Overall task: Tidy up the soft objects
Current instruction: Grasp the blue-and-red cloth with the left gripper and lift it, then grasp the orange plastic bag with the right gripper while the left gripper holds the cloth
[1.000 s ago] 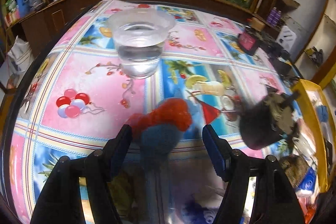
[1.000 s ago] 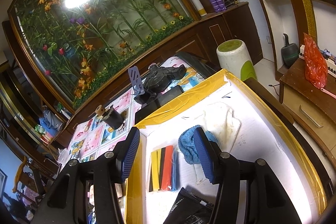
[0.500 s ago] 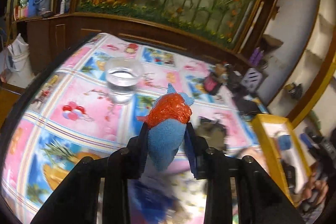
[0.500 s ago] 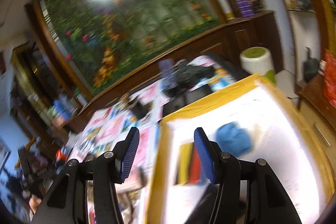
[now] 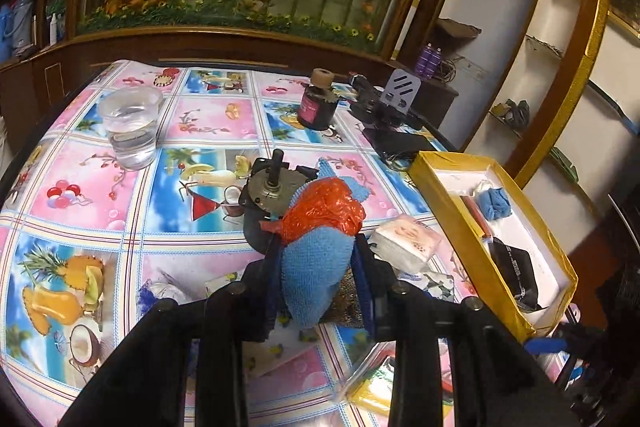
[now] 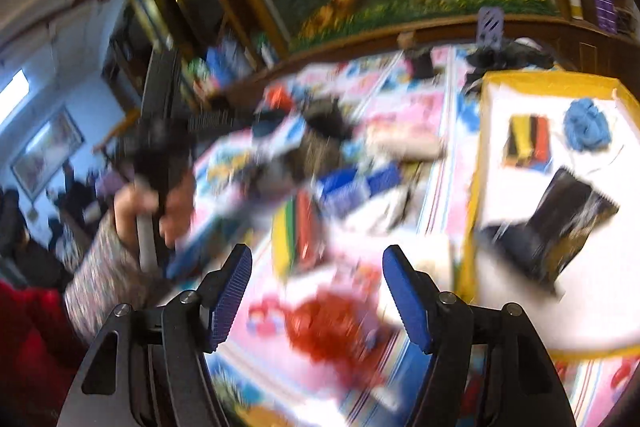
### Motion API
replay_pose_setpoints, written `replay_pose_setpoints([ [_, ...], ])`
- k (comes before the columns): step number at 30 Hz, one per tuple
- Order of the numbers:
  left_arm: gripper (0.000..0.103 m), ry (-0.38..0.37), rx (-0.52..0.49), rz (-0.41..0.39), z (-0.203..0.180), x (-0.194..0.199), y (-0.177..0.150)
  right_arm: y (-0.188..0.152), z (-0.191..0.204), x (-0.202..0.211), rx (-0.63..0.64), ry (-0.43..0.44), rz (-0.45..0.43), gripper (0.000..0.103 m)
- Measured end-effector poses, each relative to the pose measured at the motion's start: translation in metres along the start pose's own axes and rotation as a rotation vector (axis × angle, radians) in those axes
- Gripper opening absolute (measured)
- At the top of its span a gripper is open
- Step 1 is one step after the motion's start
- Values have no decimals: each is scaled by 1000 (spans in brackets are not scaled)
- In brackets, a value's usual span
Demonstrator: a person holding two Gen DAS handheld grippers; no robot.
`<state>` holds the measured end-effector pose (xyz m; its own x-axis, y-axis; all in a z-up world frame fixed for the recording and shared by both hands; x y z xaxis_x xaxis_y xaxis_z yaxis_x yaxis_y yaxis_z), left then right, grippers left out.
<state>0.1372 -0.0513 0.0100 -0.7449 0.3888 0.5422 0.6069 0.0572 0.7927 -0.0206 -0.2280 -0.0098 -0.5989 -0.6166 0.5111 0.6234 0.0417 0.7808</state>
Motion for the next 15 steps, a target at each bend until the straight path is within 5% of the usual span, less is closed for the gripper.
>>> replay_pose_setpoints([
  [9, 31, 9, 16, 19, 7, -4, -3, -51, 5, -35, 212, -169, 228, 76],
  [13, 31, 17, 19, 23, 8, -6, -4, -45, 8, -40, 197, -159, 216, 34],
  [15, 31, 20, 19, 23, 10, -6, -4, -38, 9, -40, 184, -154, 190, 32],
])
Point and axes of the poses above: each gripper's, at about its wrist camera, not at the fingertips, and x roughly against the way its jaws point, z to its left, y to its top, the point moved 9 cm from there along -x, roughly the way its jaws point, and after that the axes turned 5 degrees about -z, right-handed, at the moved point
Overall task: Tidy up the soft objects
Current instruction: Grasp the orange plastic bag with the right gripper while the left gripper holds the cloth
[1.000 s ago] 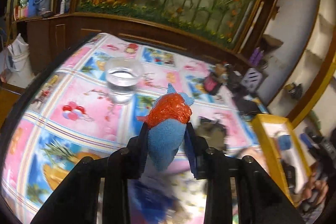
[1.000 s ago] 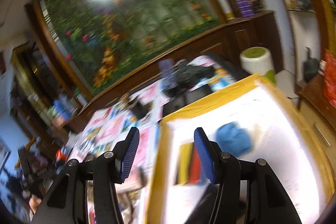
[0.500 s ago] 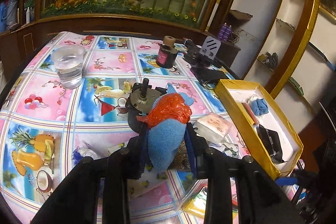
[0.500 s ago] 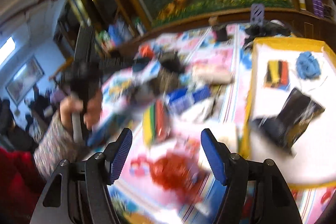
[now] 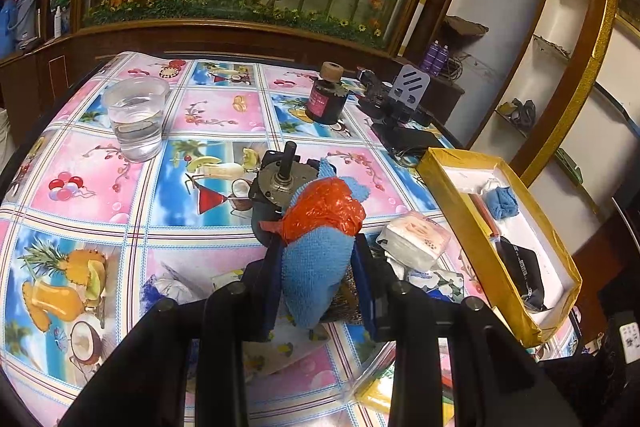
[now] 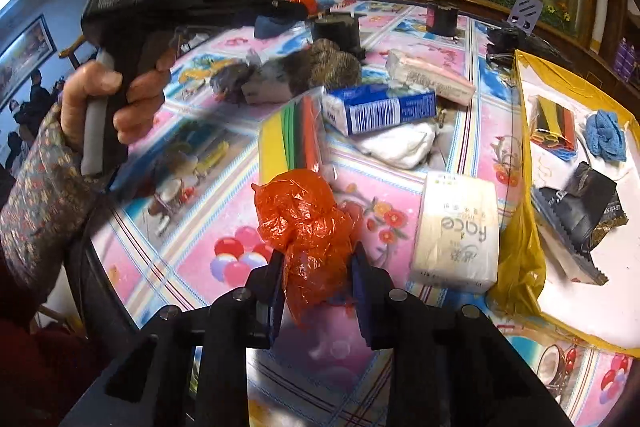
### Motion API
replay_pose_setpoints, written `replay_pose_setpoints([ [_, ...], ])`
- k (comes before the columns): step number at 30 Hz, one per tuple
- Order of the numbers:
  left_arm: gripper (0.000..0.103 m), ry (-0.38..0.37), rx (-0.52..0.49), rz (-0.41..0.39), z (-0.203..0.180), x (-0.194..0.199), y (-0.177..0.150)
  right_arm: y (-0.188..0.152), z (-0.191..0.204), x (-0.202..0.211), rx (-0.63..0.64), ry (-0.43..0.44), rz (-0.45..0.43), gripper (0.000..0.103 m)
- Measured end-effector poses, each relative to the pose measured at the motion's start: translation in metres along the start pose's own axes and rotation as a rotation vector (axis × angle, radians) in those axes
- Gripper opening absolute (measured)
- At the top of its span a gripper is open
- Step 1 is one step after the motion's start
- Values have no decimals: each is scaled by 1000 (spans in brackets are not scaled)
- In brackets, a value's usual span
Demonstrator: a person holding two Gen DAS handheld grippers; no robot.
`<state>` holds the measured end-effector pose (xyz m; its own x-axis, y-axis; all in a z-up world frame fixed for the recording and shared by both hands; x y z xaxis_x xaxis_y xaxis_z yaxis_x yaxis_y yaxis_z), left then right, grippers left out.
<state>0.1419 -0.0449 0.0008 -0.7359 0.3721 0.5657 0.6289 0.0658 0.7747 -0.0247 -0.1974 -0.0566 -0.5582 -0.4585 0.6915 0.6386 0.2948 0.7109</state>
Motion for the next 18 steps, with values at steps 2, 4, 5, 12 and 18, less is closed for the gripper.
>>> replay_pose_setpoints([
  [2, 31, -1, -1, 0, 0, 0, 0, 12, -1, 5, -9, -6, -39, 32],
  [4, 31, 0, 0, 0, 0, 0, 0, 23, 1, 6, -7, -5, -51, 32],
  [5, 31, -1, 1, 1, 0, 0, 0, 29, 1, 8, -9, -9, -68, 32],
  [12, 31, -4, 1, -6, 0, -1, 0, 95, -58, 45, -161, -102, -251, 32],
  [18, 31, 9, 0, -4, 2, -3, 1, 173, -104, 59, -289, -179, -424, 32],
])
Point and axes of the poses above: each gripper's, at about its wrist camera, not at the fingertips, and x roughly against the way its jaws point, z to its left, y to its top, the point moved 9 cm from there along -x, roughly the way its jaws point, and after that the axes turned 5 degrees about -z, right-handed, at the moved point
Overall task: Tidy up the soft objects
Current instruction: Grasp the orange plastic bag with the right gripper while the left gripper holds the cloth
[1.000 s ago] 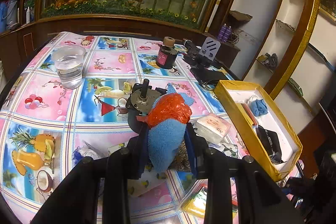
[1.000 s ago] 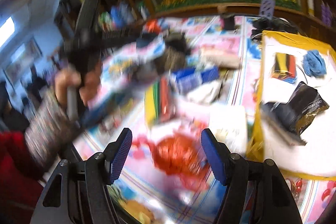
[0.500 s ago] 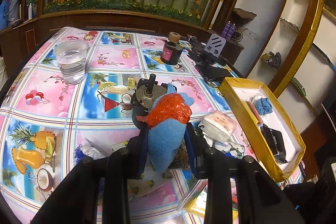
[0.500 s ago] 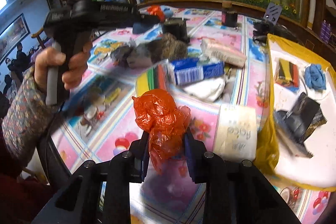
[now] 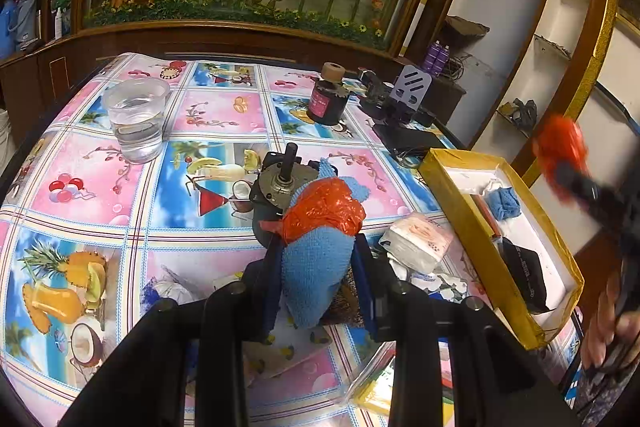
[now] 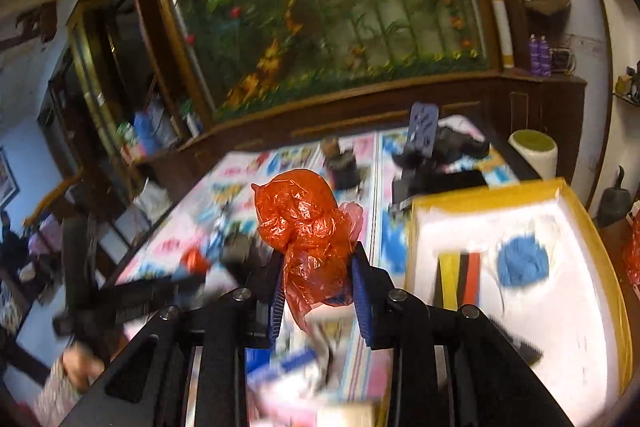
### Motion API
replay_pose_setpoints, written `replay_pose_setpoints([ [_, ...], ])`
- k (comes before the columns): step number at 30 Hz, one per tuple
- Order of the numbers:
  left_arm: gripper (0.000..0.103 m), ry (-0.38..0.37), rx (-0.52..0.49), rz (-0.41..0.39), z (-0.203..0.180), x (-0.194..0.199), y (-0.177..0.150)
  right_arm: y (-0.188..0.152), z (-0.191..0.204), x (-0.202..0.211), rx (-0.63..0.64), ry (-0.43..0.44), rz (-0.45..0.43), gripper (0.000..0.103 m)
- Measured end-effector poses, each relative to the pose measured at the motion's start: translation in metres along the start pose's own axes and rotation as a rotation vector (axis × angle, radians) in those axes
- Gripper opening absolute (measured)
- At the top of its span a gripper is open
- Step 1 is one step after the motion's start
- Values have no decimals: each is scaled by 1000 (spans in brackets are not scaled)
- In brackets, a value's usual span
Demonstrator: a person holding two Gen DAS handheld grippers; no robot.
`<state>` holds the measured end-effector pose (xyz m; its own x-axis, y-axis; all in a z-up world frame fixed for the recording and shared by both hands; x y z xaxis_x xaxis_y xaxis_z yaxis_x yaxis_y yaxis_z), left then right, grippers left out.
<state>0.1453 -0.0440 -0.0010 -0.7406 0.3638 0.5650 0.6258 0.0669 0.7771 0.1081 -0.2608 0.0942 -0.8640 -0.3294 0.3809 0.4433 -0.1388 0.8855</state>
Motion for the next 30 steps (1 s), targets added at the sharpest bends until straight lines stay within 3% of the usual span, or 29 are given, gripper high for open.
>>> replay_pose_setpoints([
  [5, 31, 13, 14, 2, 6, -1, 1, 4, 27, -43, -2, 32, -36, 32],
  [9, 31, 3, 12, 6, 3, -2, 1, -18, 21, -70, -28, 71, 42, 32],
  [13, 31, 17, -16, -34, -4, 5, 5, -16, 10, -73, -71, 74, 43, 32],
  [19, 31, 67, -34, -93, -14, 9, 11, -26, 18, -75, -36, 97, 66, 32],
  [30, 31, 140, -62, -123, -53, -3, 11, -37, 15, -78, -61, 102, 108, 32],
])
Point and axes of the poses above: each gripper's, at about its wrist camera, not at the fingertips, and x roughly against the way its jaws point, z to its left, y to its top, the point moved 9 cm from there along -x, roughly the way its jaws point, and after that the axes turned 5 degrees about -z, right-handed, at the moved point
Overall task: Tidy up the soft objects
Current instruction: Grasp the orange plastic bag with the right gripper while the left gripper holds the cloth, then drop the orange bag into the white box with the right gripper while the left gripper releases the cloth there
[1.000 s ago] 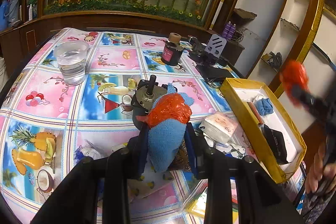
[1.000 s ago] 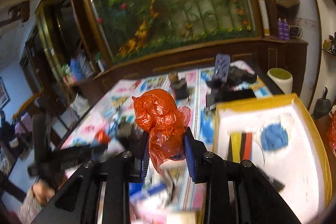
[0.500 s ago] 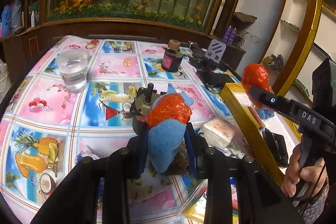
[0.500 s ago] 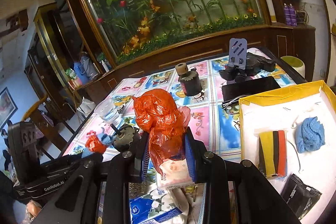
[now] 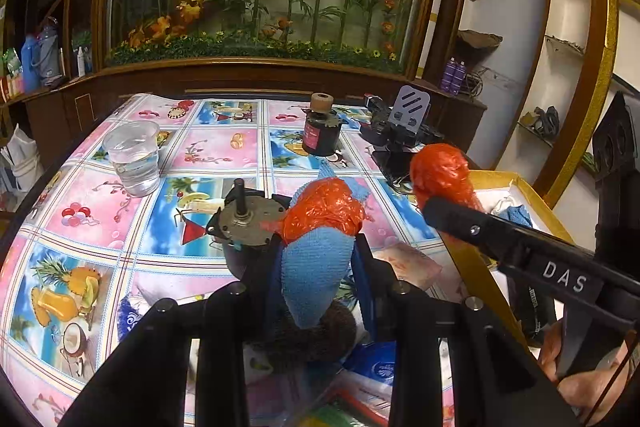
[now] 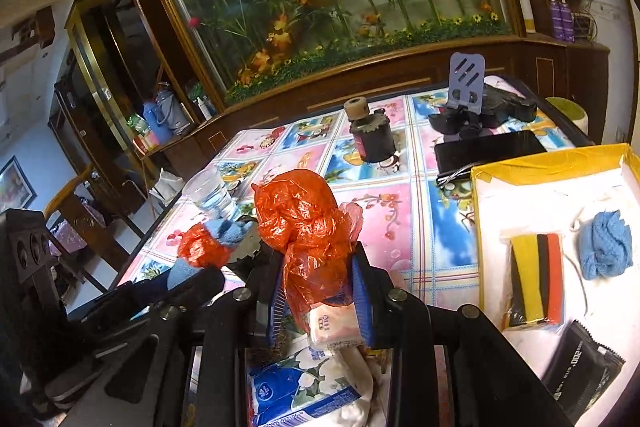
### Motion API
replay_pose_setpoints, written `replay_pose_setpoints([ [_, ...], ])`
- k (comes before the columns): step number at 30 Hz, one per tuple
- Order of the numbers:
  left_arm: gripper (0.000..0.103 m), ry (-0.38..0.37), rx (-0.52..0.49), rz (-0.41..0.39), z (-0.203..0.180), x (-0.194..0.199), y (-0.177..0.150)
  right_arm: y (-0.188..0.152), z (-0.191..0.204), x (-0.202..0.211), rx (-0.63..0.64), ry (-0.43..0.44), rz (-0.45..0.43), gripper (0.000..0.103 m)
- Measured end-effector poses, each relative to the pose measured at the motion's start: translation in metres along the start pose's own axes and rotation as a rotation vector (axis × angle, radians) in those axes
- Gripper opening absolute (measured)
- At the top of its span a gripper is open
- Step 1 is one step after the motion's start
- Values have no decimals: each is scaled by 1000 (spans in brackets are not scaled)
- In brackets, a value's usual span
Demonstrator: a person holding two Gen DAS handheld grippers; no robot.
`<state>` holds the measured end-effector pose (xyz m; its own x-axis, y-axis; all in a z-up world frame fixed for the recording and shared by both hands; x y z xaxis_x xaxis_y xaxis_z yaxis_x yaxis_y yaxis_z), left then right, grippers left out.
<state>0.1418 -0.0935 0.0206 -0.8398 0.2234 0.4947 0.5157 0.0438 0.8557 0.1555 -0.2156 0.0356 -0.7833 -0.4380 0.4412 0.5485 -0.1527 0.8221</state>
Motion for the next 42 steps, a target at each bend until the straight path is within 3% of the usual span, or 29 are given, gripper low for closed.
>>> replay_pose_setpoints([
  [16, 31, -11, 3, 4, -14, -4, -3, -1, -1, 0, -8, -4, 5, 32],
  [24, 31, -49, 23, 26, -37, -13, -8, 12, -33, 18, -96, -39, -39, 32],
  [30, 31, -115, 29, 39, -76, -21, -8, 22, -66, 37, -175, -79, -77, 32],
  [37, 31, -253, 28, 102, -144, -29, -18, 39, -145, 86, -272, -285, -169, 31],
  [42, 31, -336, -14, 181, -189, -36, -38, 28, -217, 113, -374, -470, -144, 31],
])
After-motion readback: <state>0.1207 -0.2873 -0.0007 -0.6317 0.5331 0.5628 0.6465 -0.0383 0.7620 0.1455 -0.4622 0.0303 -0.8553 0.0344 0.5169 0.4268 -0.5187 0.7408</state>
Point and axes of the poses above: each gripper's, at about its wrist camera, not at the fingertips, and x roughly against the way its jaws point, z to its left, y to its top, the point moved 9 cm from there along -x, roughly the way its jaws point, and after that the axes turned 5 degrees about -z, right-handed, at the moved point
